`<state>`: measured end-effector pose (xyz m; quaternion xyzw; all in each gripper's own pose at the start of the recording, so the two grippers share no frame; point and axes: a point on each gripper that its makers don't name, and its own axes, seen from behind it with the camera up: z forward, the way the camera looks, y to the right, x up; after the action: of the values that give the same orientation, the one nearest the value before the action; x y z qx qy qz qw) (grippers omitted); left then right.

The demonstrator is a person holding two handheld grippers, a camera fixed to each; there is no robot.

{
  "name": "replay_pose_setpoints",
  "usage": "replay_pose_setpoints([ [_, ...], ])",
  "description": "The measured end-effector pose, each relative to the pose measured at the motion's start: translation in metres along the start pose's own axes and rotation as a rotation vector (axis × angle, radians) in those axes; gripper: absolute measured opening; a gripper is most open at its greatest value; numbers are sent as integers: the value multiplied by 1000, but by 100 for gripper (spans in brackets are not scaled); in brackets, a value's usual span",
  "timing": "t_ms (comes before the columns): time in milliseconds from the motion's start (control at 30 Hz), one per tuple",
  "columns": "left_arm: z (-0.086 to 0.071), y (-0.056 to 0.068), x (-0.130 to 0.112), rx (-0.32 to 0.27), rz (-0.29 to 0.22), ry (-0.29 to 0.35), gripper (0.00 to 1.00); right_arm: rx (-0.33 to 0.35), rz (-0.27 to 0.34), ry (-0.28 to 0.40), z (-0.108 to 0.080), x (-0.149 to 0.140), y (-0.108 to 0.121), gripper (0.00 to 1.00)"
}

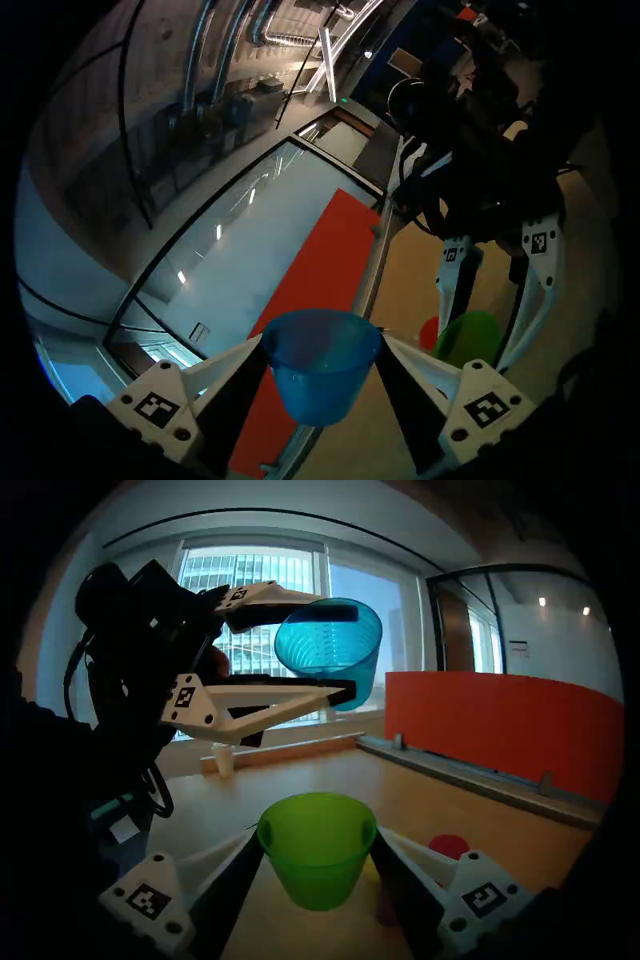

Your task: Pour water

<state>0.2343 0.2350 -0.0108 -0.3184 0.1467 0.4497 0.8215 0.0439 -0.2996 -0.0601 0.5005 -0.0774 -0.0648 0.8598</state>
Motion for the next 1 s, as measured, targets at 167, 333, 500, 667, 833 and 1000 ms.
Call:
replay_pose_setpoints([
  [167, 0, -1, 0, 8, 15, 1, 88, -2, 0, -1, -1, -1, 1, 91],
  [333, 0, -2, 1, 10, 23, 5, 88, -3, -1, -2, -1, -1, 1, 91],
  [500, -1, -5, 2, 17, 38, 12, 88, -3, -4, -2, -2, 0, 1, 91],
  [667, -2, -5, 4, 19, 52, 19, 88, -1, -7, -1, -2, 1, -1, 91],
  [833, -3, -6, 4, 27, 71, 20, 88, -1, -10, -2, -1, 1, -1, 91],
  [1000, -1, -7, 3, 34, 81, 20, 88, 0, -10, -3, -1, 0, -1, 91],
])
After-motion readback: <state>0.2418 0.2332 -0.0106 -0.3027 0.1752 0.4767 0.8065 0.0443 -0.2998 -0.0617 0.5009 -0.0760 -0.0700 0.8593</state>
